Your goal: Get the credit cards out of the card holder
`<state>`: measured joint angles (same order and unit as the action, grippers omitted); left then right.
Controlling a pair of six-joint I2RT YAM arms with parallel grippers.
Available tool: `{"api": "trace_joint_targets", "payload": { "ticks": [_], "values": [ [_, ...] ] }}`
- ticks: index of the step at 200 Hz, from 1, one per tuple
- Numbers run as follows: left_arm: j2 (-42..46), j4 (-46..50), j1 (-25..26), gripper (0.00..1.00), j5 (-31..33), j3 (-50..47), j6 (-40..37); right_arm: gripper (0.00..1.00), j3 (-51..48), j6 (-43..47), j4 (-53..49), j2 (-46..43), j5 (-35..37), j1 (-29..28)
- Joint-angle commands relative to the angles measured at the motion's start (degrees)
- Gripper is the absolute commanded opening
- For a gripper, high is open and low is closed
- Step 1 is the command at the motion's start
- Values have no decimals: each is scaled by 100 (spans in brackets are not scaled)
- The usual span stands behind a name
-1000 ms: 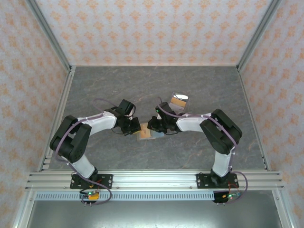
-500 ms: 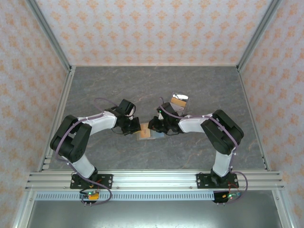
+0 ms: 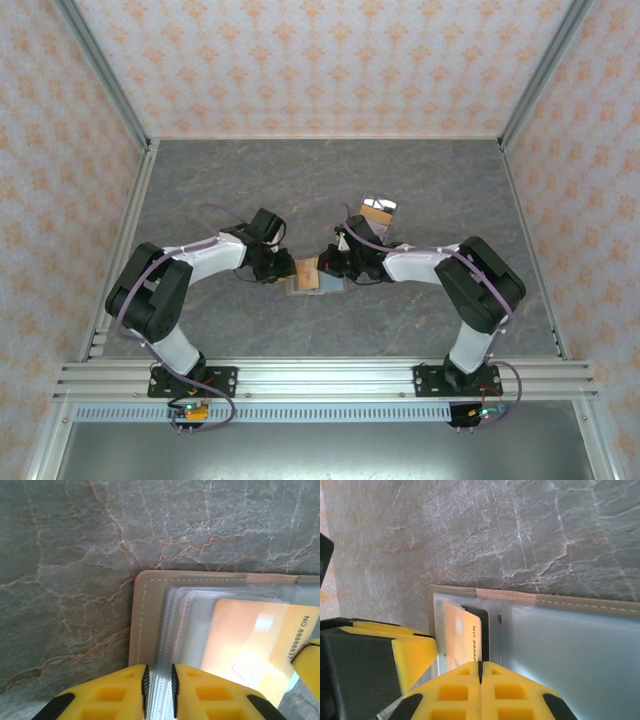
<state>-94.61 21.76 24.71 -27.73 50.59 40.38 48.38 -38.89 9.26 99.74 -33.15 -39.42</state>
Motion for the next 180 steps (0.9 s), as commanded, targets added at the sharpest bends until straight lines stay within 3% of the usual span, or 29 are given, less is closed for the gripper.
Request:
{"api": "trace_joint_targets", "payload": {
  "ticks": [1,59,131,180],
  "values": [
    [277,281,-31,23,220,118,-136,0,-82,120,36,-148,199,35],
    [575,51,-21,20,-44,158,-94,0,31,75,-173,14,281,38],
    [-74,-363,43,11,-202,167,128,4,40,-160,176,26,-97,35],
    [-320,-466,42,9,-208,73,185,14,-59,-424,782,48,-561,35]
  ]
}}
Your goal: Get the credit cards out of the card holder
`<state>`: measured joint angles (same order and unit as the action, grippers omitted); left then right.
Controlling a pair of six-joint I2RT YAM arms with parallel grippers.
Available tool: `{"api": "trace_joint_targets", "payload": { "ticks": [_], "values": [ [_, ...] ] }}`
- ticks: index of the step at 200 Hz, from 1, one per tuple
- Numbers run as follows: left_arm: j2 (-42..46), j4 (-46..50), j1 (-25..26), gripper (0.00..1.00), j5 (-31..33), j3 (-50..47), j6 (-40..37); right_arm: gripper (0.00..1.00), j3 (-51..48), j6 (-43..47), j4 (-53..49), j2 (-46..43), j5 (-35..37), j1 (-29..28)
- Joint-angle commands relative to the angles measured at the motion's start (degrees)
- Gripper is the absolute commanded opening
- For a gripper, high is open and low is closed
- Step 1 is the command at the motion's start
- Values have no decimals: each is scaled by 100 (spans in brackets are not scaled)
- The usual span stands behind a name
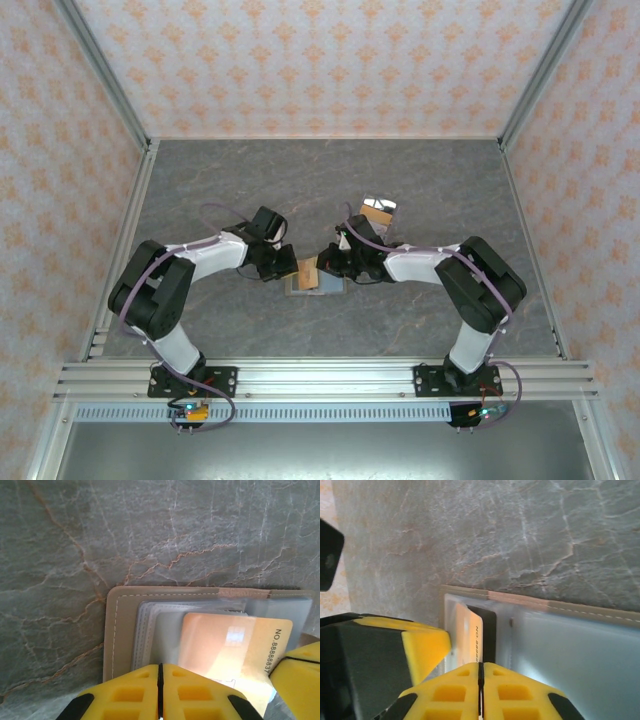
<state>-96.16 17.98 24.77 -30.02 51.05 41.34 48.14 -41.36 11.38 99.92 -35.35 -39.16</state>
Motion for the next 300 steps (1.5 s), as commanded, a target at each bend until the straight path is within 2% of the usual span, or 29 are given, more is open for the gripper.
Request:
{"api": "trace_joint_targets", "payload": {
  "ticks": [1,27,59,85,119,144,180,219,242,269,300],
  "values": [
    [-165,-90,36,9,22,23,86,15,-38,-178,591,38,-345,11],
    [-189,-90,35,8,46,-24,85,20,-31,-264,733,209,-454,10],
    [-151,-87,36,8,83,-52,93,21,1,-273,672,319,-424,12],
    [-95,-7,35,9,157,-22,93,10,67,-54,255,211,-191,13],
    [135,287,31,12,342,95,37,1,199,624,-871,-355,618,13],
    [439,630,0,21,495,235,16,0,348,1408,-1808,-951,1413,29],
    [1011,1096,-98,45,843,428,-82,0,609,2620,-2660,-1964,2182,159],
    [1556,1498,-386,67,1328,350,-241,0,1111,3565,-3065,-2581,2782,804],
    [1809,1797,-520,80,1637,336,-475,0,1333,4323,-2963,-2666,2700,1213],
    [2112,1984,-605,94,2004,285,-557,0,1622,5437,-2932,-2577,2218,1571],
    [2214,2046,-633,100,2078,280,-583,0,2382,6544,-3684,-2133,1657,1820]
  ]
}}
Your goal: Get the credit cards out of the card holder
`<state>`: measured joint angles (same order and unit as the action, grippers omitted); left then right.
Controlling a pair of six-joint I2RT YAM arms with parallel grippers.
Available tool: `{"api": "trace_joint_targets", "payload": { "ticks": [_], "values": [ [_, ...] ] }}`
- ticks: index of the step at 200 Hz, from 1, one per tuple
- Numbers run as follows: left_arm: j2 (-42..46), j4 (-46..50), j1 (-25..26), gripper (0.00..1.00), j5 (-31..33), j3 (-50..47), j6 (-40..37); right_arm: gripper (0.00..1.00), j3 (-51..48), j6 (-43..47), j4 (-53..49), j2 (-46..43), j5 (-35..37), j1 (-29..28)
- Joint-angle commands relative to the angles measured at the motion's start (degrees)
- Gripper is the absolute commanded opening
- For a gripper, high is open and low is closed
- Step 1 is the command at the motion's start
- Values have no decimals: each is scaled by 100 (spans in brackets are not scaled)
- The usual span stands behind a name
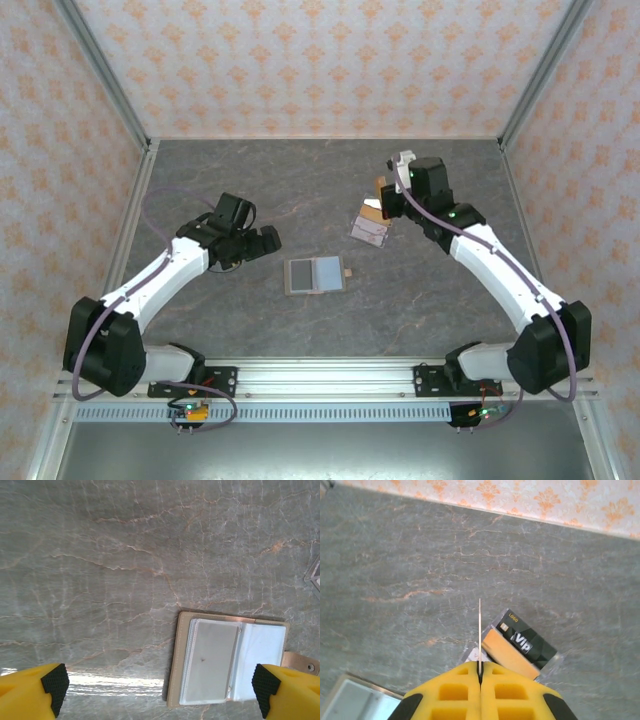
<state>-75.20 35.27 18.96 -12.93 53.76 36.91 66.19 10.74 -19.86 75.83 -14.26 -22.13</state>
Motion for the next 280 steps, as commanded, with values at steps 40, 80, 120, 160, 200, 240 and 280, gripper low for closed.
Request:
{"api": "trace_joint_targets", "payload": {
  "ticks": [40,80,120,160,200,240,280],
  "values": [
    [45,264,-59,100,284,3,-132,0,1163,2839,-1245,1064,-598,141],
    [-58,150,-60,100,50,3,-9,0,2057,3364,-1979,2042,-431,105],
    [-110,191,-59,100,-2,23,-10,0,2091,3698,-1994,2635,-463,154],
    [-80,186,-60,100,-29,-39,11,0,2247,3876,-2051,3090,-425,179],
    [-15,203,-59,100,-19,-85,23,0,2587,4122,-2252,3452,-158,191],
    [-1,206,-64,100,-21,-128,3,0,2626,4216,-2319,3485,-129,203],
    [-12,181,-61,100,-37,-150,14,0,2640,4273,-2414,3526,-158,210]
  ]
}}
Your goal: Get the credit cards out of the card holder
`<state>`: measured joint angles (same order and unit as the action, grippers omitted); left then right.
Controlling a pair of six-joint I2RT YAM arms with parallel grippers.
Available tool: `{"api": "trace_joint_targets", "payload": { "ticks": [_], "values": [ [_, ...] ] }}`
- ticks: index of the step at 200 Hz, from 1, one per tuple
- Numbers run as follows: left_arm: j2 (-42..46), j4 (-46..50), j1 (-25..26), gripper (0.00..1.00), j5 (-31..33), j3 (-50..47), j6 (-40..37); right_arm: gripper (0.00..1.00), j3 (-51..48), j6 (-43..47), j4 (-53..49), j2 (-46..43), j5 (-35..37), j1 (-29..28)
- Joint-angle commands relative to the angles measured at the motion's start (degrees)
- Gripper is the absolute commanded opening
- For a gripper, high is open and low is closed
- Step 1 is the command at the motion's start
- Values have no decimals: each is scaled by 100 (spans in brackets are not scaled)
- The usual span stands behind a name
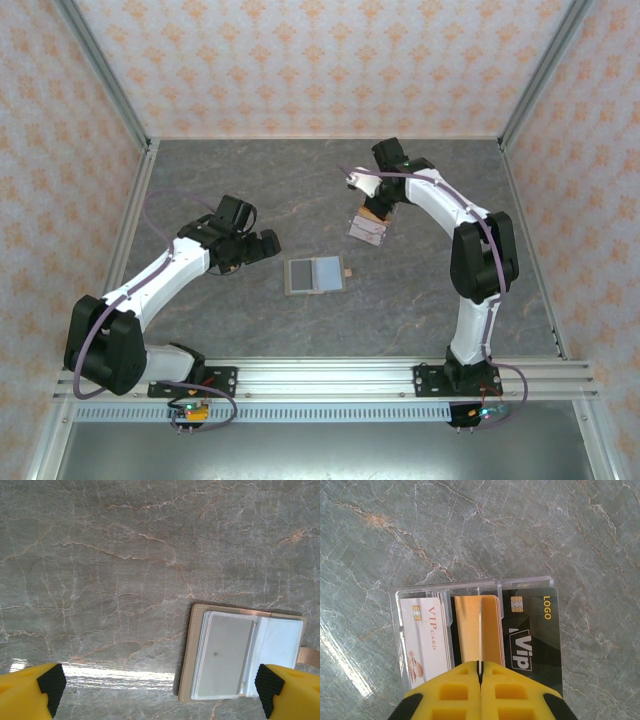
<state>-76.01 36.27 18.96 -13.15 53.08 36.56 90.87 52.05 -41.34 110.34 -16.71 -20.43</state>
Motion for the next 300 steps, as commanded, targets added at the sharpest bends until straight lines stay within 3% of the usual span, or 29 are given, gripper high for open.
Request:
{"api": "trace_joint_targets", "payload": {
  "ticks": [1,23,76,126,162,193,232,265,300],
  "values": [
    [68,77,-60,100,-18,-81,47,0,175,145,-267,75,88,43],
    [77,73,-67,100,-18,-90,45,1,214,148,-424,158,30,40],
    [107,82,-61,100,3,-92,58,27,833,-426,-811,531,350,41],
    [128,66,-59,100,7,-100,78,28,706,-913,-431,110,336,39],
    [132,-21,-60,100,-8,-134,140,31,568,-2451,-60,-362,229,37],
    [128,-68,-64,100,-61,-103,203,33,-194,-4111,799,-1093,180,-96],
    [39,-244,-50,98,-430,-94,198,32,-994,-6067,1104,-1783,374,-285],
    [-209,-550,30,92,-907,-170,256,36,-1630,-6963,1138,-2147,230,-756],
    [-534,-642,323,85,-932,-68,312,41,-1974,-7580,1154,-2045,269,-1572]
  ]
}}
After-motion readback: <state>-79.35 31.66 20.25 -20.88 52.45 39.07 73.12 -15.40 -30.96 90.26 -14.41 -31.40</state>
